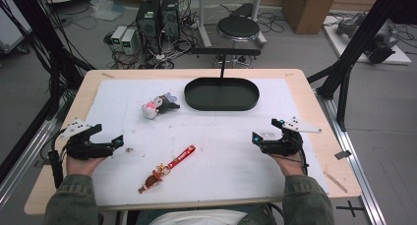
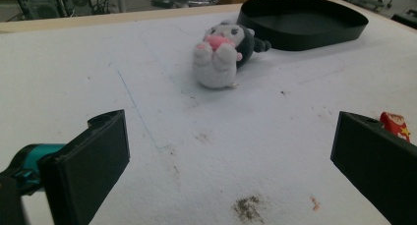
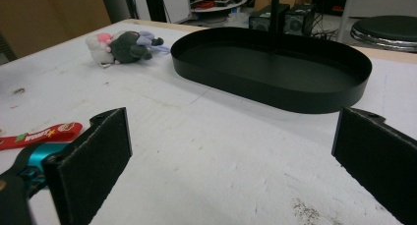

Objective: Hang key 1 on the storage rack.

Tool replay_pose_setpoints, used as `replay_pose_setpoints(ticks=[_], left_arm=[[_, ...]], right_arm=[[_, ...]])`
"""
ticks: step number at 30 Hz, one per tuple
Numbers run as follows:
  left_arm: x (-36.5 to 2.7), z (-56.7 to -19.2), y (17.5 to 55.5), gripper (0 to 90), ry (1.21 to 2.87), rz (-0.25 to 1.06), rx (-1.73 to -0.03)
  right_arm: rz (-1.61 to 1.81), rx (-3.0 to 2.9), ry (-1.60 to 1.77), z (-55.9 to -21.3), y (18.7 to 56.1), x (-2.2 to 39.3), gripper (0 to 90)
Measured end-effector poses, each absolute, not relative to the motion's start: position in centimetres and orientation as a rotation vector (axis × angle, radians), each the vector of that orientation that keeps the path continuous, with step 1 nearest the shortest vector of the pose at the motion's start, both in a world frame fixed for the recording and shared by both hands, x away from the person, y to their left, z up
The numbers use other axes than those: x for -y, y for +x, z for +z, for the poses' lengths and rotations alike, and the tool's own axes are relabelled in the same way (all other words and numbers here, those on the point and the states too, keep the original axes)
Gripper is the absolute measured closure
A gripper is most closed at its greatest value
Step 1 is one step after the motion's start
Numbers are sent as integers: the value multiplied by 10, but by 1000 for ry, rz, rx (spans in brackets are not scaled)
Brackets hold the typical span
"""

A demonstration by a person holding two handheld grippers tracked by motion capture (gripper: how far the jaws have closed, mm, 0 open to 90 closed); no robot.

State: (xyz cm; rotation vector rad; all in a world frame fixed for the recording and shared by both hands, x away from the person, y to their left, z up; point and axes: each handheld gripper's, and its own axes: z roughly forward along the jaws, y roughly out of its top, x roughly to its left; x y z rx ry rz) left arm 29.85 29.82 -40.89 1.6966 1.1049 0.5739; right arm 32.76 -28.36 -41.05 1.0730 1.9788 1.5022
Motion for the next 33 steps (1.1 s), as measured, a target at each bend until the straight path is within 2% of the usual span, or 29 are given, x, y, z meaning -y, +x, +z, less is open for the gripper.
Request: replay_pose_setpoints(ticks=[17,33], left_arm=[[-276,-397,301,17,1752,540,-1044],[-224,-386,311,17,1845,471,-901]], right_arm=[[1488,-1987,1078,-411,326,284,5],[1473,-1997,1074,-411,326,283,5]])
